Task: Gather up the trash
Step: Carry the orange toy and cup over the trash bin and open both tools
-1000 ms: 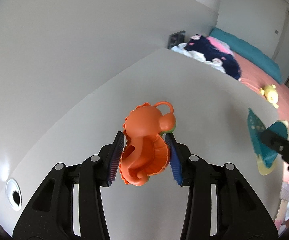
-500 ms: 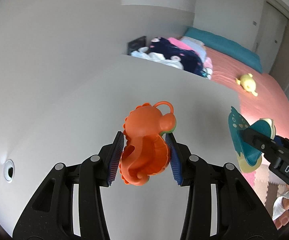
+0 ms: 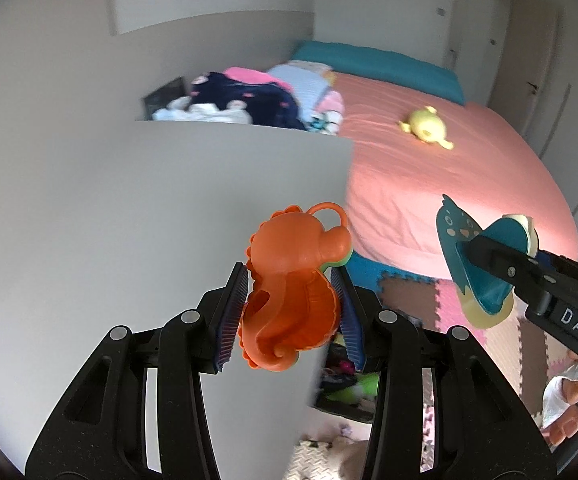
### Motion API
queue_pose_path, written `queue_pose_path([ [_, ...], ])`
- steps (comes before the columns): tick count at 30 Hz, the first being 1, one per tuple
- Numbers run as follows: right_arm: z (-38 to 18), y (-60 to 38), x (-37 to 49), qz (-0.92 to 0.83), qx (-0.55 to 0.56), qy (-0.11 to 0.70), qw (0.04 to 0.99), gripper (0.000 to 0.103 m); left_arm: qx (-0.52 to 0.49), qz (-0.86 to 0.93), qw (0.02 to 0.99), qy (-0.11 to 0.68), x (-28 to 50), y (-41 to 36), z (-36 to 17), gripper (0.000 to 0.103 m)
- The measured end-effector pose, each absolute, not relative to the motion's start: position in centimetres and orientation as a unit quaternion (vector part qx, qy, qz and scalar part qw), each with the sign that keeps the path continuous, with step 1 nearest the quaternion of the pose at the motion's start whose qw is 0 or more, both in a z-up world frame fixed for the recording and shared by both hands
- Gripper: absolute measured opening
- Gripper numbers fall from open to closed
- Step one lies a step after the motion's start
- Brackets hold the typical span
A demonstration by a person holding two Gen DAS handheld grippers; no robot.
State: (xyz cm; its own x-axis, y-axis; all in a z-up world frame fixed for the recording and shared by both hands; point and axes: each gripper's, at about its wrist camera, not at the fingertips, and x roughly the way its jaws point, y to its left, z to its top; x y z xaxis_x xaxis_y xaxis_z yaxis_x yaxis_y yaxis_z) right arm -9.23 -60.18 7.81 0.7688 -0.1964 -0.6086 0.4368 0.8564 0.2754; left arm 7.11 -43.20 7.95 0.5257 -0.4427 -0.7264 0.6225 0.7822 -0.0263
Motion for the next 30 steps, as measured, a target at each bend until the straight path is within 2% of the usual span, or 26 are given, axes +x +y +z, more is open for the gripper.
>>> queue_pose_path([
  [9, 5.2, -66.6, -14.9, -0.226, 0.235, 0.293, 0.898, 0.037, 0.162, -0.362, 0.834, 0.383, 2.2, -51.4, 5.9, 0.043],
  [22, 2.7, -71.8, -16.0, -0.274, 0.25, 0.313, 0.874, 0.037, 0.187, -0.398, 0.805, 0.398, -0.1, -57.6, 3.5, 0.044],
  [23, 2.6, -71.9, -15.8, -0.275, 0.246, 0.318, 0.873, 0.037, 0.183, -0.399, 0.804, 0.401, -0.2, -57.7, 3.3, 0.056],
  [24, 2.6, -71.9, -15.6, -0.28, 0.239, 0.324, 0.871, 0.037, 0.181, -0.397, 0.804, 0.405, -0.1, -57.8, 3.2, 0.073],
  [25, 2.6, -71.8, -15.4, -0.291, 0.229, 0.329, 0.869, 0.053, 0.179, -0.384, 0.813, 0.399, 0.1, -57.6, 3.3, 0.096],
  [26, 2.6, -71.7, -15.3, -0.299, 0.225, 0.325, 0.869, 0.071, 0.179, -0.363, 0.832, 0.38, 0.1, -57.2, 3.5, 0.097],
  [27, 2.8, -71.7, -15.5, -0.299, 0.227, 0.308, 0.874, 0.099, 0.179, -0.353, 0.84, 0.371, 0.0, -57.0, 3.6, 0.097],
  [30, 2.9, -71.8, -15.6, -0.311, 0.226, 0.304, 0.871, 0.1, 0.182, -0.34, 0.842, 0.376, 0.7, -56.5, 3.5, 0.097],
])
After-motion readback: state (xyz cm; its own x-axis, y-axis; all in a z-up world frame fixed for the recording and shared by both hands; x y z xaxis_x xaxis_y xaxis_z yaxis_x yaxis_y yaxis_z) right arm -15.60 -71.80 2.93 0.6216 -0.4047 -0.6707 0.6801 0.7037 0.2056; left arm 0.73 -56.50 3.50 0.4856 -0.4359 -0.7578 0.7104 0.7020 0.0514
